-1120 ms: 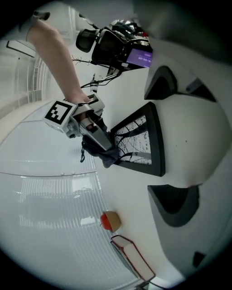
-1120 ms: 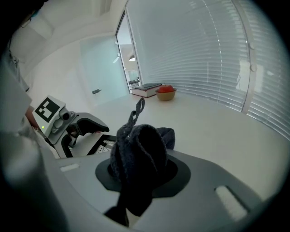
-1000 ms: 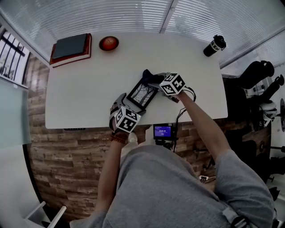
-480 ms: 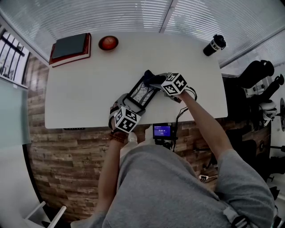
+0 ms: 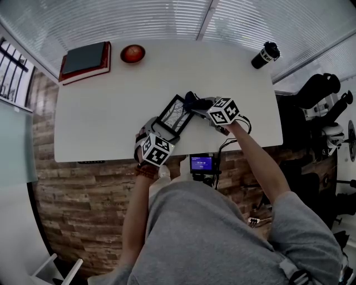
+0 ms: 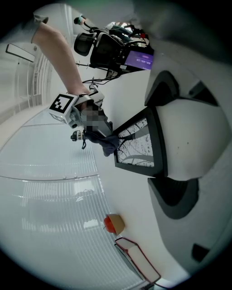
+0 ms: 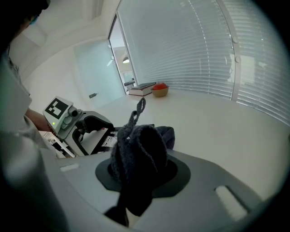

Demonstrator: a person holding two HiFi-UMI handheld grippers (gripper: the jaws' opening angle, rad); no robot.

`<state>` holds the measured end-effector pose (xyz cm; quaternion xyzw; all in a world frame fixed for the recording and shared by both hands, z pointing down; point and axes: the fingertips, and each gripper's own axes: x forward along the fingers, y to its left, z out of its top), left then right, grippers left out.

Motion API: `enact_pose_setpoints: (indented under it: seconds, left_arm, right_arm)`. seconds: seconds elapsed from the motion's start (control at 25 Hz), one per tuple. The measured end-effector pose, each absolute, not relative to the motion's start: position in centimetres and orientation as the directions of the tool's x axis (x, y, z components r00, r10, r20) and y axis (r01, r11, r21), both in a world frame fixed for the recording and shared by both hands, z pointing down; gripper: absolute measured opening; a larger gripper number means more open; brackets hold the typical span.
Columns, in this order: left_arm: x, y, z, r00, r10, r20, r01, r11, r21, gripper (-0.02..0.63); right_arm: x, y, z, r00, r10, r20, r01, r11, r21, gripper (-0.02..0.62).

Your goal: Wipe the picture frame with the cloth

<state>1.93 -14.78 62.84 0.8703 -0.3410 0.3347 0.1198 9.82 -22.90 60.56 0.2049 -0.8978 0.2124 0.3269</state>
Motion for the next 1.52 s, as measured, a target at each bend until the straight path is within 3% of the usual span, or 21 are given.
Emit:
enact_pose_setpoints:
  seconds: [0.2,1.0,1.52]
  left_arm:
    - [1.9,-14.8,62.8,0.544,-0.513,0.664,-0.673,-0.740,-0.021,0.502]
    - [2.0,-14.8,62.8,0.542,-0.513,0.666,-0.674,-0.739,-0.021,0.503]
    - [2.0,-15.0,62.9,0.541,-0.513,0.666,-0.674,-0.738,-0.021,0.502]
  right_arm:
    - [9.8,-22.5,60.4,-0.687,-0.241,0.685,-0.538,0.803,-0.258,0.106]
    - [3.7,-15.5,60.5,-0.747,-0.085,0.660,-0.408,0.842,-0.353,0.103]
    - [1.7,-14.4,60.7,-0.760,-0.042,0.648,-0.414,0.800,-0.433,0.103]
